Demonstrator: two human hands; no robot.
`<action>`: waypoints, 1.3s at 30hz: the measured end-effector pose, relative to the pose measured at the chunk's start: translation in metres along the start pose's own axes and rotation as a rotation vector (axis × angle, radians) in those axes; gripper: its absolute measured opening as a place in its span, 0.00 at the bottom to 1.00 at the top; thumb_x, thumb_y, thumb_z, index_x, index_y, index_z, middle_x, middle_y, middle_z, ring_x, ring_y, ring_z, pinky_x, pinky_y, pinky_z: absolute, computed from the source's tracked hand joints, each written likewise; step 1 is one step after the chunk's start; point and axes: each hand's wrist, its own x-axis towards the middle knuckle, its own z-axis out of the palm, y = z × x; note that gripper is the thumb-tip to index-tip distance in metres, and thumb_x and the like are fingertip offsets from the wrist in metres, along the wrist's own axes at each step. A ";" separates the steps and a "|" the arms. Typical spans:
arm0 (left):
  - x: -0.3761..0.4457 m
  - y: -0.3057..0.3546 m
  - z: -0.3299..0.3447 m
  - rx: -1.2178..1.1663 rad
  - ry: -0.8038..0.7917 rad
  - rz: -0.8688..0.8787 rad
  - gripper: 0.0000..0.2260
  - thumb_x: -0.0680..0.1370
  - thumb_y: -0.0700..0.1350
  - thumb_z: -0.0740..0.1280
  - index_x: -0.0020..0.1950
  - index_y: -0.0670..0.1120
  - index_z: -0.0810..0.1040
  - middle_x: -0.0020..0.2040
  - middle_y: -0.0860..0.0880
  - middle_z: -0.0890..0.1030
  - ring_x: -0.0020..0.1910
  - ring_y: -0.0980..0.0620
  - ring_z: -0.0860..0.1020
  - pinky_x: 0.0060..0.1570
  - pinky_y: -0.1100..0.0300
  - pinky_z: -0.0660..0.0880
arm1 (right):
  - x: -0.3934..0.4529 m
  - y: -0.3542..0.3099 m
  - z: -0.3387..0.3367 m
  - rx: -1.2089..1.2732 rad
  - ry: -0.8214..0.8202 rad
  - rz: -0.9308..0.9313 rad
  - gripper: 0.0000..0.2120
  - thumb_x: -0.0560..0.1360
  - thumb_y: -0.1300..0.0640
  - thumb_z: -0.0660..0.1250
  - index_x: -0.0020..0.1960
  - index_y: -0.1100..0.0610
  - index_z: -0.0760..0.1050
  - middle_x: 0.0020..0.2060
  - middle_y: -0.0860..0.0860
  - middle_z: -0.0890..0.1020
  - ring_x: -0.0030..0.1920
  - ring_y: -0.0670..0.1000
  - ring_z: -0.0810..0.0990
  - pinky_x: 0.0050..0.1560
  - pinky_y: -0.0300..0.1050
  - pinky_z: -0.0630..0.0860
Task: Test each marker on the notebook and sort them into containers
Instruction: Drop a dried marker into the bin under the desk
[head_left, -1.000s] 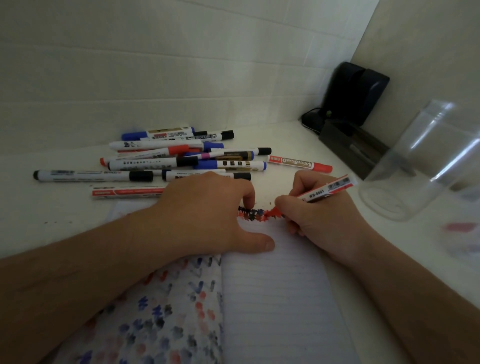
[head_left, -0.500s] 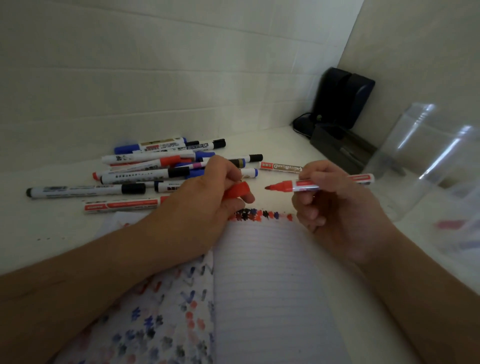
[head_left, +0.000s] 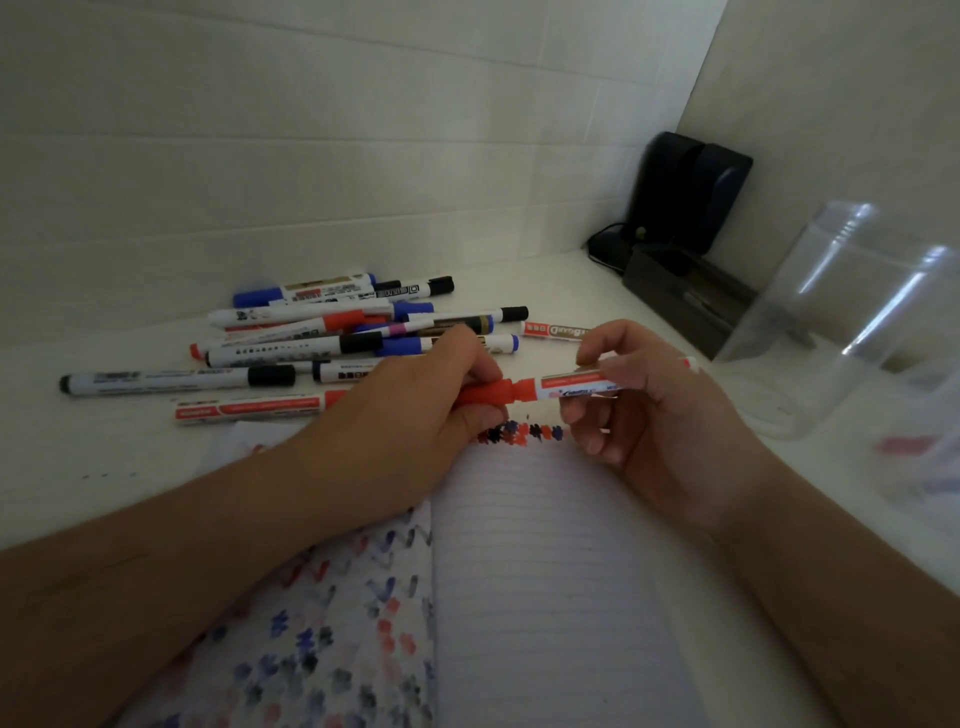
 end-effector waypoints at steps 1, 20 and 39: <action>0.000 0.000 0.000 0.002 0.004 0.011 0.06 0.82 0.54 0.65 0.56 0.60 0.68 0.46 0.60 0.80 0.44 0.67 0.77 0.41 0.73 0.73 | -0.001 -0.001 0.004 -0.031 0.017 -0.009 0.02 0.73 0.59 0.64 0.44 0.56 0.75 0.33 0.60 0.81 0.26 0.54 0.73 0.24 0.38 0.68; -0.004 -0.004 -0.005 -0.147 0.087 0.125 0.03 0.82 0.49 0.62 0.54 0.56 0.73 0.44 0.73 0.76 0.42 0.68 0.76 0.40 0.74 0.69 | -0.009 0.002 0.009 -0.653 0.036 -0.358 0.07 0.75 0.57 0.76 0.44 0.46 0.83 0.35 0.44 0.84 0.34 0.45 0.79 0.37 0.40 0.75; -0.003 0.005 0.002 0.329 0.004 0.140 0.06 0.82 0.55 0.63 0.56 0.56 0.76 0.44 0.59 0.76 0.42 0.63 0.74 0.40 0.63 0.70 | -0.011 0.015 0.000 -1.344 0.023 -0.436 0.15 0.79 0.41 0.63 0.54 0.47 0.84 0.42 0.48 0.84 0.44 0.51 0.80 0.46 0.50 0.77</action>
